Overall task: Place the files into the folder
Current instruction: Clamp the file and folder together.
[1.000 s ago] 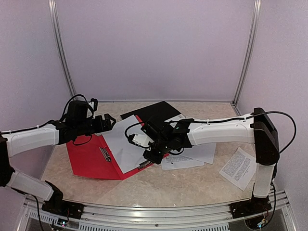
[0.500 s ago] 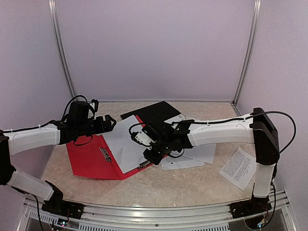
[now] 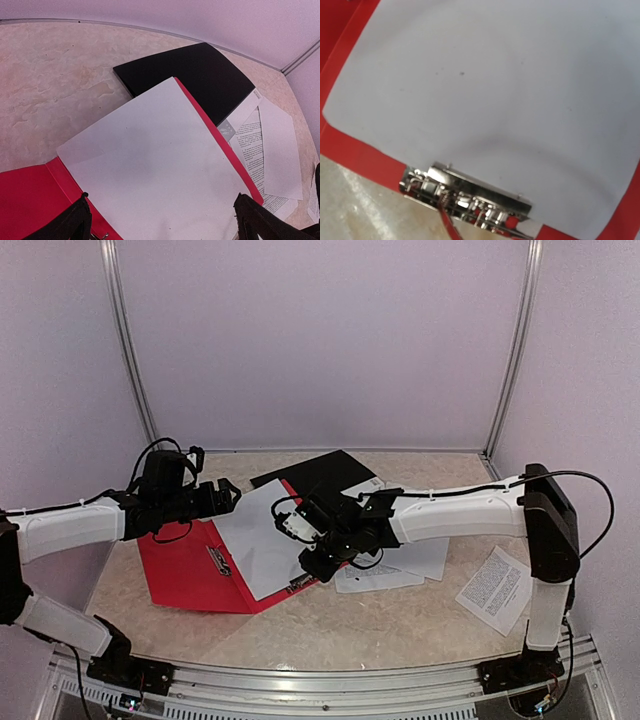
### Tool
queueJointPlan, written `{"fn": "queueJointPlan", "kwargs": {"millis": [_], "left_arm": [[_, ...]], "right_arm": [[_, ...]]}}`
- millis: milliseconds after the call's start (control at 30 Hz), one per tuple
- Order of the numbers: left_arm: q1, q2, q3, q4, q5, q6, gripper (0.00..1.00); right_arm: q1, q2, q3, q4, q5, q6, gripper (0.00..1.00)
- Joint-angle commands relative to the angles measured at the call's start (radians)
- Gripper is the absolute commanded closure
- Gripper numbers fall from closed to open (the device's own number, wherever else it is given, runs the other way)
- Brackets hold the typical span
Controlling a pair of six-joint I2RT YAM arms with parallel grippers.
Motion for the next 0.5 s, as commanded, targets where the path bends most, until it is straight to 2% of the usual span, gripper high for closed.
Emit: {"fn": "queueJointPlan", "kwargs": {"millis": [0, 467], "left_arm": [[-0.006, 0.001, 0.005, -0.004, -0.012, 0.018, 0.04], [-0.006, -0.003, 0.001, -0.004, -0.016, 0.018, 0.04]], "right_arm": [[-0.008, 0.027, -0.002, -0.021, -0.011, 0.022, 0.74], [-0.012, 0.037, -0.009, -0.029, -0.024, 0.037, 0.8]]}}
